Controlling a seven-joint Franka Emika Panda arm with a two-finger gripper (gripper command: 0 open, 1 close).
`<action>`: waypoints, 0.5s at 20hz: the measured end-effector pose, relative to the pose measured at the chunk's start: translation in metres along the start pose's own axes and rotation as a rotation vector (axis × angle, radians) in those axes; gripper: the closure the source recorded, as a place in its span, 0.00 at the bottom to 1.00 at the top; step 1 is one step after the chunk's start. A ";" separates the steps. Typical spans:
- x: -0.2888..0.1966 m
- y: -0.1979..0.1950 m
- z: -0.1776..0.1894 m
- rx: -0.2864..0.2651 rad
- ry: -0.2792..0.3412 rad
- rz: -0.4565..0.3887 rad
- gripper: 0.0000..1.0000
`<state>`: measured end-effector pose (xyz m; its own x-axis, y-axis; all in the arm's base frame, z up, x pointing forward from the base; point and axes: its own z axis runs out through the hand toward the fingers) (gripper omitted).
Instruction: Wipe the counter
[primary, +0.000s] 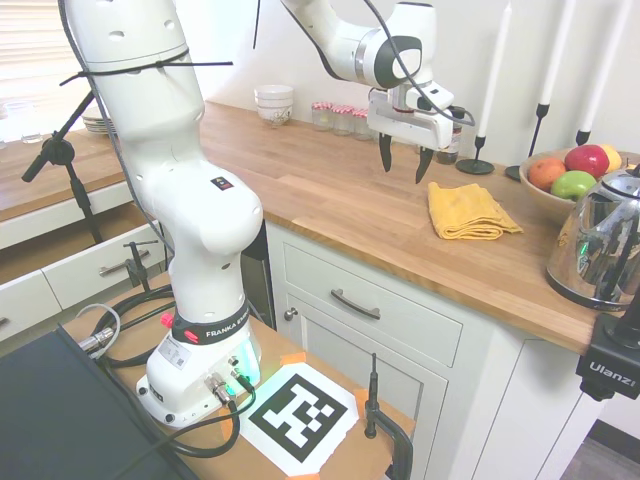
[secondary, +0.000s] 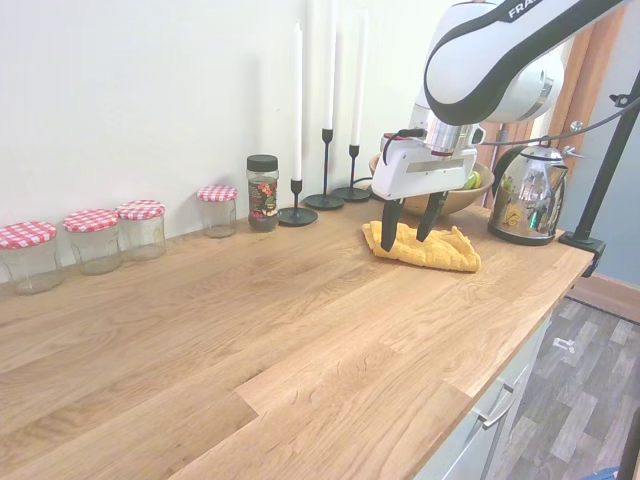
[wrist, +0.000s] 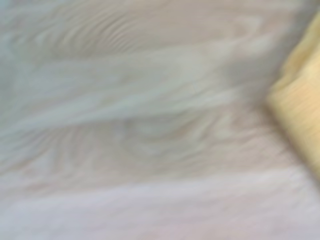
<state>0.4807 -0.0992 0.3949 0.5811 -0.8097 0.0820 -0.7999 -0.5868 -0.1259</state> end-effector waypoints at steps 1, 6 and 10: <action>0.009 0.003 0.001 0.000 0.002 0.003 0.00; 0.049 0.014 -0.003 0.006 0.022 0.020 0.00; 0.075 0.020 -0.005 0.017 0.033 0.031 0.00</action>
<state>0.5071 -0.1720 0.4038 0.5506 -0.8274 0.1107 -0.8146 -0.5615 -0.1455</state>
